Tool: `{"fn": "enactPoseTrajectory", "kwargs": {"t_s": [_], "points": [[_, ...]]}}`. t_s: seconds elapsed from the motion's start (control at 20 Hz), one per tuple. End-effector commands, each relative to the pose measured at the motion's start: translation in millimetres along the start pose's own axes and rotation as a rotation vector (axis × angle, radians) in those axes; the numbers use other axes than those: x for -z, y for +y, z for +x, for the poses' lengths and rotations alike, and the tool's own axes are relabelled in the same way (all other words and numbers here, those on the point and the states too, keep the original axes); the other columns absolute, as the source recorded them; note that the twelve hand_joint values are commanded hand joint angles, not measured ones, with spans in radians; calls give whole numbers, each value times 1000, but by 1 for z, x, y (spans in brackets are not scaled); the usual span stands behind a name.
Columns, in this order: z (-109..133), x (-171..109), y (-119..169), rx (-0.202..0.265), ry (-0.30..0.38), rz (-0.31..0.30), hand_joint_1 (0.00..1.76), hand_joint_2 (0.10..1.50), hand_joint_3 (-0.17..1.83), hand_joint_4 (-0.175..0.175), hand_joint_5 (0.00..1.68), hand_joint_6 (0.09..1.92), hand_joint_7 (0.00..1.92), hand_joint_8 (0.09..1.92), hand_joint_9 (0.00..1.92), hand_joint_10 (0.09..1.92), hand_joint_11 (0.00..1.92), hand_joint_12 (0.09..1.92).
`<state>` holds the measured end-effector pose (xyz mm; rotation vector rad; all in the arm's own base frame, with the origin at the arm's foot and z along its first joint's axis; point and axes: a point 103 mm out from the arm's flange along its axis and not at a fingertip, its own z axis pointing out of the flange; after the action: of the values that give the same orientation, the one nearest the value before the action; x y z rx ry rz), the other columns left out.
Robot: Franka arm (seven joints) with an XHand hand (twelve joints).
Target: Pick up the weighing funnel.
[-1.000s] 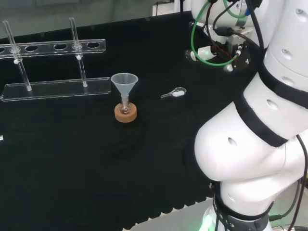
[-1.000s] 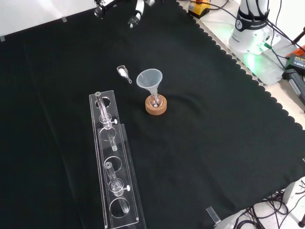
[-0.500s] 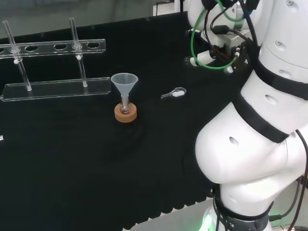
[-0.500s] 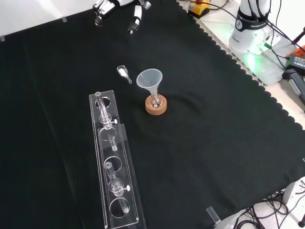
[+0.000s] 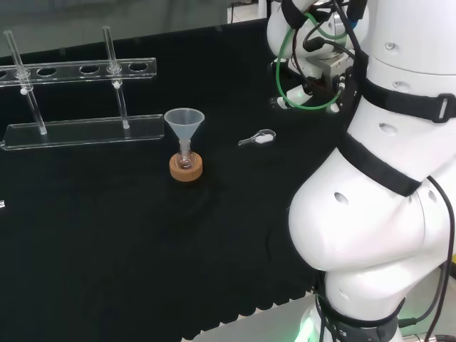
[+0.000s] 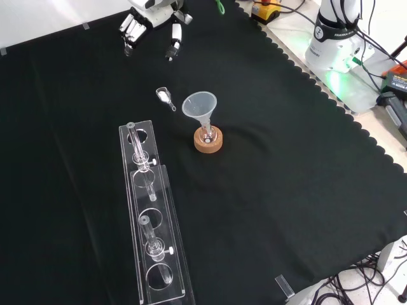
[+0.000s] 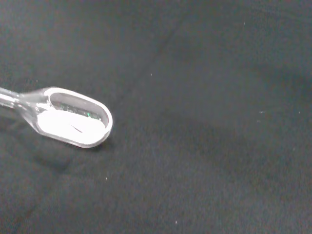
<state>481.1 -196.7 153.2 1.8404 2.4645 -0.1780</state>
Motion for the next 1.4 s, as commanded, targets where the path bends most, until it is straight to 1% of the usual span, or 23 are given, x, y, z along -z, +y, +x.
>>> {"fn": "enactPoseTrajectory", "kwargs": {"t_s": [0.05, 0.25, 0.8, 0.85, 0.9, 1.15, 1.2, 1.25, 1.3, 1.4], "points": [[-1, -14, 1, 21, 7, 25, 418, 691, 402, -113, 601, 613, 609, 744, 684, 663, 465, 1370], [9, -20, 3, 42, 1, 49, 414, 691, 402, -113, 602, 622, 617, 743, 687, 661, 460, 1369], [25, -40, 14, 94, 25, 92, 400, 693, 398, -113, 597, 640, 623, 739, 682, 657, 449, 1372], [28, -41, 15, 130, 39, 77, 400, 692, 397, -112, 596, 641, 623, 738, 682, 657, 448, 1372], [30, -42, 15, 139, 46, 77, 399, 692, 397, -112, 596, 643, 623, 738, 681, 657, 447, 1372], [29, -53, 8, 150, 38, 129, 396, 693, 395, -113, 594, 648, 625, 739, 679, 657, 443, 1373], [34, -55, 8, 156, 35, 137, 396, 693, 395, -113, 594, 648, 627, 739, 678, 658, 442, 1374], [38, -55, 9, 158, 32, 144, 396, 693, 395, -113, 594, 650, 628, 740, 677, 658, 441, 1374], [37, -56, 8, 173, 35, 134, 395, 694, 394, -113, 595, 651, 629, 740, 677, 658, 440, 1374], [40, -58, 7, 165, 32, 142, 395, 694, 394, -114, 596, 653, 632, 741, 676, 659, 439, 1375]]}}
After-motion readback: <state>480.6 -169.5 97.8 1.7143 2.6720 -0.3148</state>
